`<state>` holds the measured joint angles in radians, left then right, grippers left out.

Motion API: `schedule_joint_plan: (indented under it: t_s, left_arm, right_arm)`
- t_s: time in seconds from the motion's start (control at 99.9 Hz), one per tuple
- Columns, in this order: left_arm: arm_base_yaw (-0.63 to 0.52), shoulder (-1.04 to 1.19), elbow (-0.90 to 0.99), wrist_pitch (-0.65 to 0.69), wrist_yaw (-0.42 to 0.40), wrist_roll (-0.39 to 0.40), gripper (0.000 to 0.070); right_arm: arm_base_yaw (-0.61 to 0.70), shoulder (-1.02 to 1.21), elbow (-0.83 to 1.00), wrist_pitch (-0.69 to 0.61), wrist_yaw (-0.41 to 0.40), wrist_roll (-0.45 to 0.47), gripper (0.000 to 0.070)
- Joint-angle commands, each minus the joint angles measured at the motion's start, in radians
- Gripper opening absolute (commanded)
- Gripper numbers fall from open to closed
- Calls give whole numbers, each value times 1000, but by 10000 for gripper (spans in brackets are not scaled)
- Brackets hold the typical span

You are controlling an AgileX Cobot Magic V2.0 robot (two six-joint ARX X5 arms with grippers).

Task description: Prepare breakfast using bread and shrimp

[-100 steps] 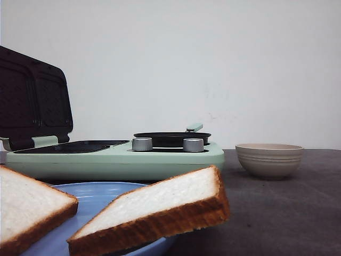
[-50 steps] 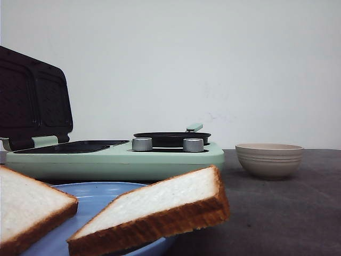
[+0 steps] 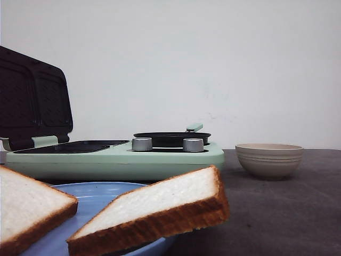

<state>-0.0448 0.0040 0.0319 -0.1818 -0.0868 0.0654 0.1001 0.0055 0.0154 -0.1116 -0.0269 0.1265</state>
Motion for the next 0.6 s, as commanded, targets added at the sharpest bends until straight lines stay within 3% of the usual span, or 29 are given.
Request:
schedule_joint_plan:
  t_s: [0.0,0.33,0.59]
  left_arm:
    - [1,-1,-18,-4,-6,13,11]
    - [1,-1,-18,-4,-6,13,11]
    - [1,-1,-18,-4,-6,13,11]
  right_arm:
    - [2,-2,-3,13,1,-11,0]
    - [1,-2,-3,13,2,-17,0]
    - [1,-2,-3,13,5,-122,0]
